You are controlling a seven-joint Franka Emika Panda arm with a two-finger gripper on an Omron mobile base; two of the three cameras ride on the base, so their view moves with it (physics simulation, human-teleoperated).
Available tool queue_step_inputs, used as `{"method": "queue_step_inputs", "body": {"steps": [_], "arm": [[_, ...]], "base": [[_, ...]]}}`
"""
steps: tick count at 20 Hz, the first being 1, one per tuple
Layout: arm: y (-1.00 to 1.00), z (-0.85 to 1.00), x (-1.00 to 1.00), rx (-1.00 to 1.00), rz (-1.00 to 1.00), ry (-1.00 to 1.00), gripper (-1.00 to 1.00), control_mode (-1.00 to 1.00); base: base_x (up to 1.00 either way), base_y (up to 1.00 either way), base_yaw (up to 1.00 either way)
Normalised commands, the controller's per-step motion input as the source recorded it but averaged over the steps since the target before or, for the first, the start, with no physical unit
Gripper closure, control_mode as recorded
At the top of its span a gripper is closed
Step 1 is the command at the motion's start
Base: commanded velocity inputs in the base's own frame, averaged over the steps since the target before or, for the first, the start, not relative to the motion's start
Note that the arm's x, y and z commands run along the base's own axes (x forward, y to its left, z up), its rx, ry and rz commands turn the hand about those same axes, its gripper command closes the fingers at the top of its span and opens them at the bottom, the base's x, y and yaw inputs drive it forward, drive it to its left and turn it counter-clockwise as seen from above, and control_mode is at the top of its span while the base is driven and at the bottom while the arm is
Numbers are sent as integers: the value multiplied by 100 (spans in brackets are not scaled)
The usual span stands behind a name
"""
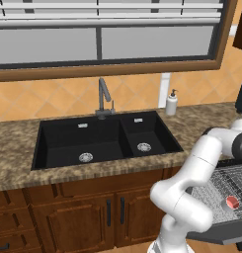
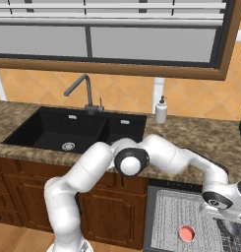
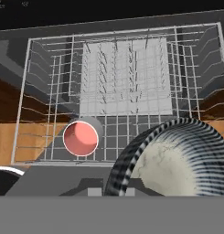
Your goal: Pick up the cup and bowl from the counter, place them in the dishwasher, and close the dishwasher door.
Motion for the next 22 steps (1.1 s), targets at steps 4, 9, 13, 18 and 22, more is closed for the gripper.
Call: {"method": "queue_step_inputs", "body": {"steps": [4,9,13,18,22], "arm": [[11,-48,-20,0,12,0,100,-100],[20,-19,-45,0,15,-8,100,-100],[10,-21,-5,0,19,-14,100,-100],[1,-25,18,0,16,-3,100,-100],[0,-25,20,0,12,0,100,-100]], "base": [[0,0,0],[0,0,0],[0,0,0],[0,0,0],[0,0,0]]}}
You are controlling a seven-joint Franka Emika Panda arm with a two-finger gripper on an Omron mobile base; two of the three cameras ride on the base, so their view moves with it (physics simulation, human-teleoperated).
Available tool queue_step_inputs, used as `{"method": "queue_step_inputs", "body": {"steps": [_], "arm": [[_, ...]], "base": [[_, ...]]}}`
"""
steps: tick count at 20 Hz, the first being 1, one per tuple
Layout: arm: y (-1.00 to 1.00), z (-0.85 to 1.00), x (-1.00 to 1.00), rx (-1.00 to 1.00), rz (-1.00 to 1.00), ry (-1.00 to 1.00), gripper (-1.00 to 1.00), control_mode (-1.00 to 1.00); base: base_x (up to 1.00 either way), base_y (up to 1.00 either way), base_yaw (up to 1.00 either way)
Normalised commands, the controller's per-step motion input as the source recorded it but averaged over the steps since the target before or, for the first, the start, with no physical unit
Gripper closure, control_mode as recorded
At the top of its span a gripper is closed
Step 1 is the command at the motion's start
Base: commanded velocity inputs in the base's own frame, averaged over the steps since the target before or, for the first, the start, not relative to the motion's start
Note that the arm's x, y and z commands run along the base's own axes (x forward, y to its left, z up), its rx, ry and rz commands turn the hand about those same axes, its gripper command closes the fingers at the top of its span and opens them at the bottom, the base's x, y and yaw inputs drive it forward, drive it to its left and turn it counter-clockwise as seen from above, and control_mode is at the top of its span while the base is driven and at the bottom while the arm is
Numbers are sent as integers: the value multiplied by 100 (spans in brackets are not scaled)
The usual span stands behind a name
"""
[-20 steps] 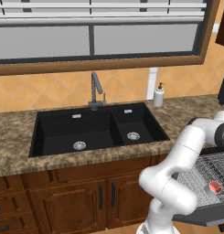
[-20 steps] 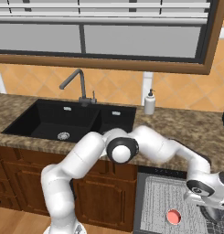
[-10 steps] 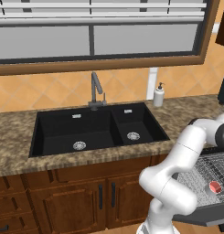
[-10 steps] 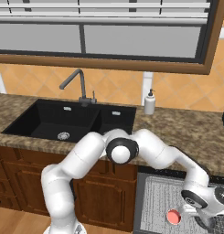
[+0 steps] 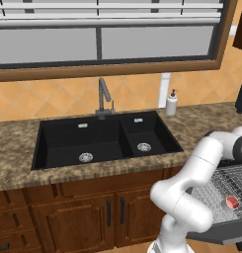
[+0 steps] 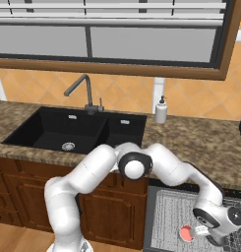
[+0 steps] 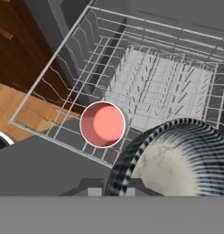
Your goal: Pick up the cup and bowl from the counter, place them in the dishwasher, and close the dishwasher door.
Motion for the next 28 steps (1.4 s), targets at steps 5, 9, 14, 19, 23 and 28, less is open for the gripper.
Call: {"method": "queue_step_inputs", "body": {"steps": [5,9,14,19,23,28], "arm": [[0,-28,20,0,11,0,100,-100],[0,-21,28,0,8,0,100,-100],[0,-10,8,0,5,0,100,-100],[0,-31,3,0,3,0,100,-100],[-7,-60,0,0,1,1,100,-100],[-6,-49,0,0,0,1,100,-100]], "base": [[0,0,0],[0,0,0],[0,0,0],[0,0,0],[0,0,0],[0,0,0]]}}
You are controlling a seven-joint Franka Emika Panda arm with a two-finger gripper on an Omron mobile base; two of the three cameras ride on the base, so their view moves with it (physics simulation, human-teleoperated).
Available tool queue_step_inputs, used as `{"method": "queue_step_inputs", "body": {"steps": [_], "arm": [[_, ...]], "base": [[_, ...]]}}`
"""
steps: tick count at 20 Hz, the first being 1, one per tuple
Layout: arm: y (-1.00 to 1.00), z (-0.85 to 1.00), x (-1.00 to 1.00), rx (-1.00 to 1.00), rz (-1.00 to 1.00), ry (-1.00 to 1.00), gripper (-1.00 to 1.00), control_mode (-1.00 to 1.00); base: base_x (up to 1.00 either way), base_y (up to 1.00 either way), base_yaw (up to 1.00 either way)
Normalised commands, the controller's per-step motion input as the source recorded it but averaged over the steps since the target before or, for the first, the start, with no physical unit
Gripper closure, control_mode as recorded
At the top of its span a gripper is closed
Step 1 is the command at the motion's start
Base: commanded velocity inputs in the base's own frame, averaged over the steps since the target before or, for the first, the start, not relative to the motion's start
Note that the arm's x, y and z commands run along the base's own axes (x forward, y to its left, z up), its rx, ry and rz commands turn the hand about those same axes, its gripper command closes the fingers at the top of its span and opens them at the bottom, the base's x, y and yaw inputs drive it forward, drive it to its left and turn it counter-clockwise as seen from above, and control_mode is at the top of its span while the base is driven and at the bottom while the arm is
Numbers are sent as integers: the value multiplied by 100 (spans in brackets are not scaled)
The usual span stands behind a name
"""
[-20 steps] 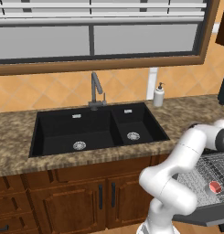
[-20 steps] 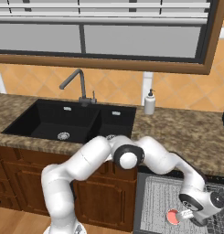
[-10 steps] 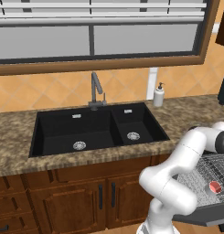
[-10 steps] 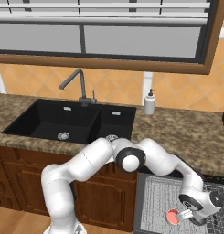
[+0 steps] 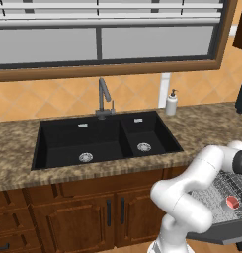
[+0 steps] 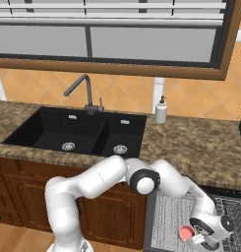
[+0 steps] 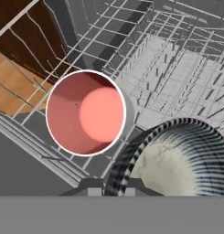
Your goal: Pick up the cup and bowl from the counter, place them in the dishwasher, and close the dishwasher door.
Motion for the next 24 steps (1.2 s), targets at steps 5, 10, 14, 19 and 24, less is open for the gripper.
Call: {"method": "queue_step_inputs", "body": {"steps": [5,10,14,19,24], "arm": [[-13,-4,0,0,0,0,100,-100],[-34,0,23,0,0,-1,100,-100],[-22,-2,56,0,0,0,100,-100],[-3,-13,10,0,0,0,100,-100],[0,-58,0,0,0,1,100,-100]], "base": [[0,0,0],[0,0,0],[0,0,0],[0,0,0],[0,0,0]]}}
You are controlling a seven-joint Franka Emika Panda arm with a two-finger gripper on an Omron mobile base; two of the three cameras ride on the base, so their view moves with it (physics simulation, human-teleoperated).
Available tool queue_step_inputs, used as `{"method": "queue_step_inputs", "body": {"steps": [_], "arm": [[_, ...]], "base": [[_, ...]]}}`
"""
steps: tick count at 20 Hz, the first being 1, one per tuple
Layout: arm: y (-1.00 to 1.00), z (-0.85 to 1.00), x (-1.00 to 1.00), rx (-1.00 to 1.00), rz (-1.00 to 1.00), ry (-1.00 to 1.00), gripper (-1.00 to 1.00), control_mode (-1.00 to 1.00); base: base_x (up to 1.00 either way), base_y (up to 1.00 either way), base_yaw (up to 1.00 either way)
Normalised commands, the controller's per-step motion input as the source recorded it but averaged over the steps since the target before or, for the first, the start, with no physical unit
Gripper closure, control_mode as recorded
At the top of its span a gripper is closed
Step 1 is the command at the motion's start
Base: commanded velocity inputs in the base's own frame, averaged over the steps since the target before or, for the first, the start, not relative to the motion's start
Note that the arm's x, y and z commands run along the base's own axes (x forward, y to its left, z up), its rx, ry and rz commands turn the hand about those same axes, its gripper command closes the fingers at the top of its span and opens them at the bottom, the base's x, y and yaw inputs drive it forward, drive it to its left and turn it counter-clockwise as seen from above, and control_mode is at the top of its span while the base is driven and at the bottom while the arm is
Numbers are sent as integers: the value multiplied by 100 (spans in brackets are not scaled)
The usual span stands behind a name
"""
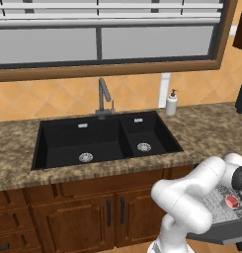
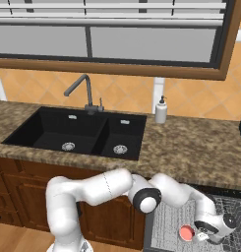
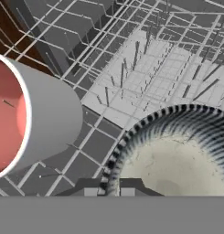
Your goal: Pick up the cup and bowl from the counter, place them in the dishwasher, and close the dishwasher door.
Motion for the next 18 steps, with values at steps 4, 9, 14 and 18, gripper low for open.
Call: {"method": "queue_step_inputs", "body": {"steps": [4,9,14,18], "arm": [[0,-35,0,1,0,8,100,-100],[0,-2,0,0,0,3,-100,-100],[0,8,-2,0,0,0,-100,-100],[2,58,-23,0,0,-3,-100,-100]], "base": [[0,0,0],[0,0,0],[0,0,0],[0,0,0]]}}
